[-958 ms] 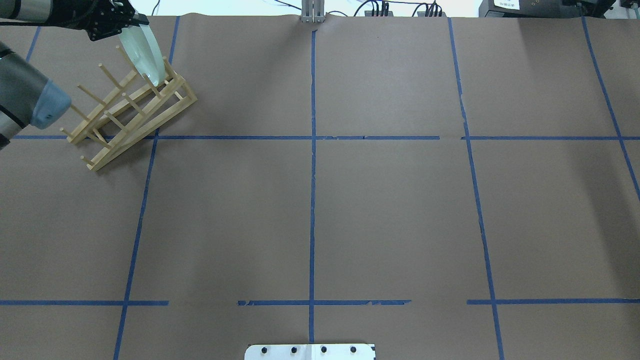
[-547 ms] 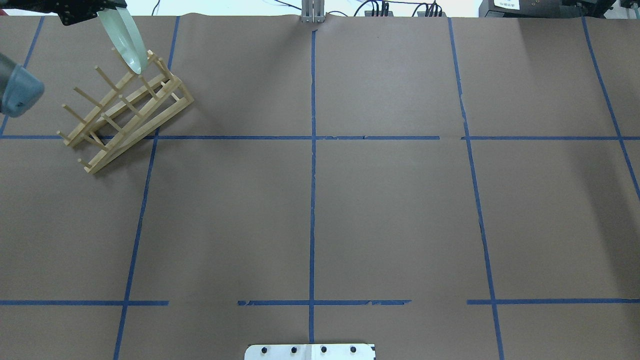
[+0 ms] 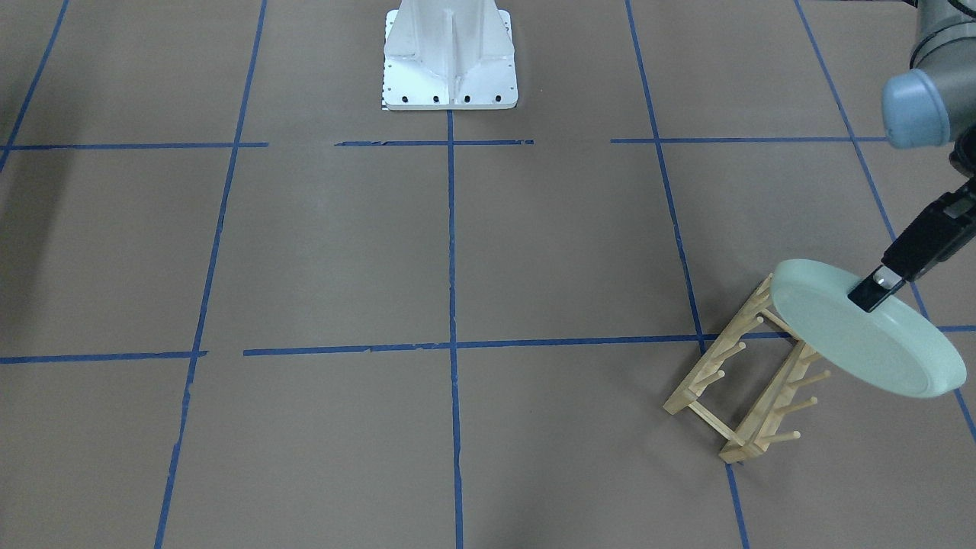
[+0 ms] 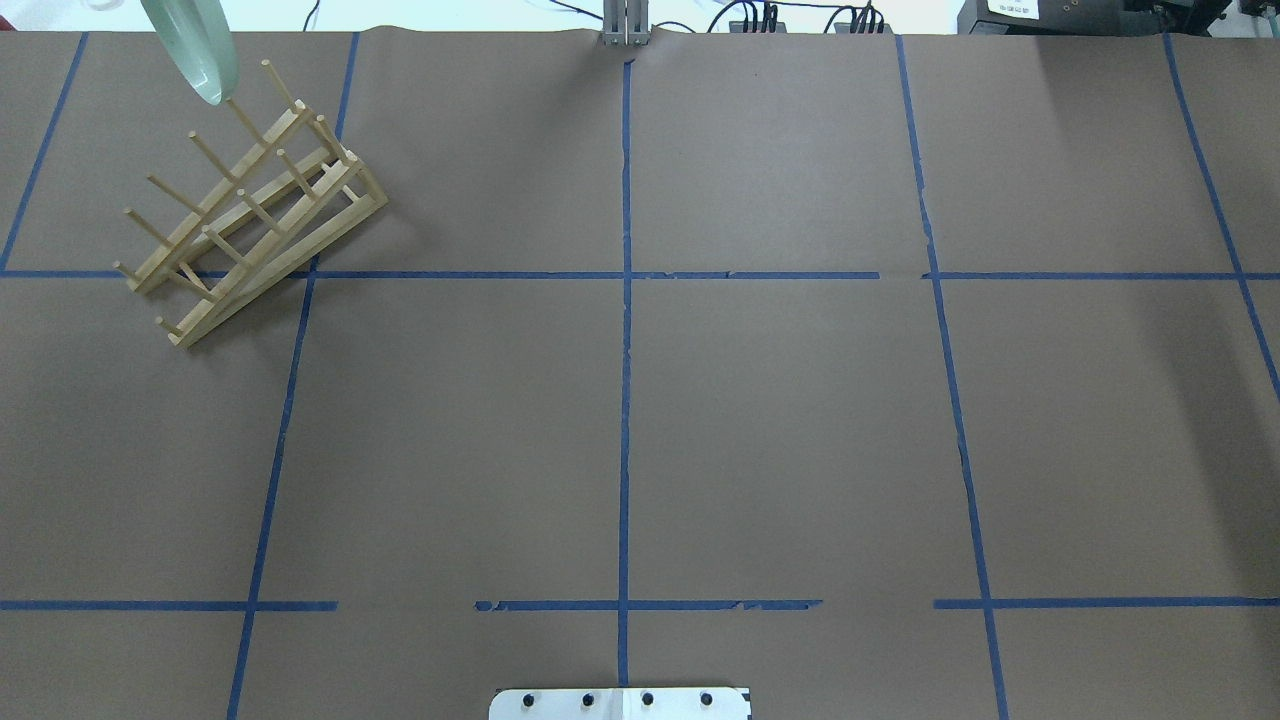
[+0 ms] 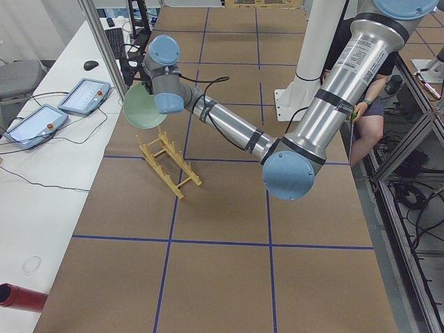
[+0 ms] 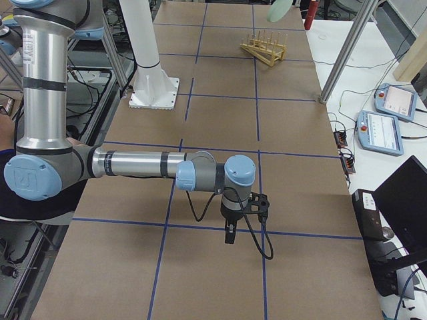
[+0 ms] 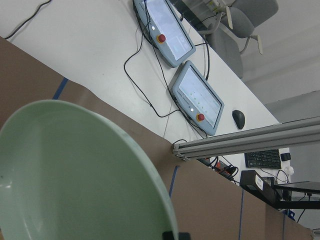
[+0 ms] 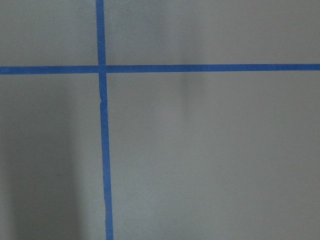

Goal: Place plate on table
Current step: 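Lift the green plate up out of the wooden rack with the left gripper, then carry the plate toward the robot and lower it flat onto the table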

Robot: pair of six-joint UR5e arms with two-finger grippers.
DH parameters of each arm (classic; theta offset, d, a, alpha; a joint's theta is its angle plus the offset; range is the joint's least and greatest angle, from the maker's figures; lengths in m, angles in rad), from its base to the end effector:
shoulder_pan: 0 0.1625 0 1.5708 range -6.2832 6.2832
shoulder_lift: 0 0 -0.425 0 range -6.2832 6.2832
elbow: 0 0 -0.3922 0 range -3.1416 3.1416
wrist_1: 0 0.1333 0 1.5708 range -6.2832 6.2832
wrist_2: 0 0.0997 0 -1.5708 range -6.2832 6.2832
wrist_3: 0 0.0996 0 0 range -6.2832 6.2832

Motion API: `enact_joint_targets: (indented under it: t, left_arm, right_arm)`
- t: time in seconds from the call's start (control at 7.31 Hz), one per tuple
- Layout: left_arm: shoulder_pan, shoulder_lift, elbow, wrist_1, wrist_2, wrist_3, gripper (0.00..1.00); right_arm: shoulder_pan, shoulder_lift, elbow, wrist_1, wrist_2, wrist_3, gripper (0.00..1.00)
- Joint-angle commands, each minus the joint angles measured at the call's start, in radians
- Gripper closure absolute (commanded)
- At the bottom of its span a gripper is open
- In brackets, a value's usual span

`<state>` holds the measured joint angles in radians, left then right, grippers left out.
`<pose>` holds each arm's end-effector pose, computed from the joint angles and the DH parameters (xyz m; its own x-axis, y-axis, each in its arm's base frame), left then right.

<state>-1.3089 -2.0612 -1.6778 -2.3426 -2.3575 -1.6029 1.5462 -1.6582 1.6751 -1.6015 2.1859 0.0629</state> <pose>0.0982 -0.6087 0.2332 0.0357 -0.2207 -0.9747 0.5039 0.8462 -0.1731 0.0646 -0.4553 0.6620 0.8166 0.0507 0.5750 -0.0268 0.9984 -0.0500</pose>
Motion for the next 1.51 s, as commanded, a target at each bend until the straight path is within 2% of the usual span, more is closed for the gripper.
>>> enact_joint_targets:
  t: [0.0, 0.14, 0.27, 0.41, 0.55, 0.68, 0.82, 0.96, 1.09, 1.37]
  left_arm:
    - [0.101, 0.0, -0.188, 0.271, 0.036, 0.163, 1.0]
    - [0.267, -0.002, -0.239, 0.387, 0.22, 0.193, 1.0]
    - [0.378, -0.008, -0.29, 0.618, 0.354, 0.29, 1.0]
    - [0.464, -0.07, -0.313, 0.811, 0.482, 0.363, 1.0]
    - [0.573, -0.104, -0.318, 0.936, 0.582, 0.368, 1.0]
    - [0.662, -0.109, -0.315, 0.963, 0.656, 0.37, 1.0]
    - [0.707, -0.123, -0.309, 0.979, 0.665, 0.405, 1.0]
    - [0.72, -0.166, -0.269, 1.005, 0.666, 0.575, 1.0]
    - [0.776, -0.174, -0.232, 1.016, 0.676, 0.634, 1.0]
    - [0.899, -0.175, -0.15, 1.046, 0.853, 0.643, 1.0]
  right_arm:
    - [0.0, 0.0, 0.0, 0.0, 0.0, 0.0, 0.0]
    - [0.0, 0.0, 0.0, 0.0, 0.0, 0.0, 0.0]
    - [0.0, 0.0, 0.0, 0.0, 0.0, 0.0, 0.0]
    - [0.0, 0.0, 0.0, 0.0, 0.0, 0.0, 0.0]
    - [-0.002, 0.0, 0.0, 0.0, 0.0, 0.0, 0.0]
    - [-0.002, 0.0, 0.0, 0.0, 0.0, 0.0, 0.0]
    - [0.0, 0.0, 0.0, 0.0, 0.0, 0.0, 0.0]
    - [0.0, 0.0, 0.0, 0.0, 0.0, 0.0, 0.0]
    - [0.0, 0.0, 0.0, 0.0, 0.0, 0.001, 0.0]
    - [0.0, 0.0, 0.0, 0.0, 0.0, 0.0, 0.0]
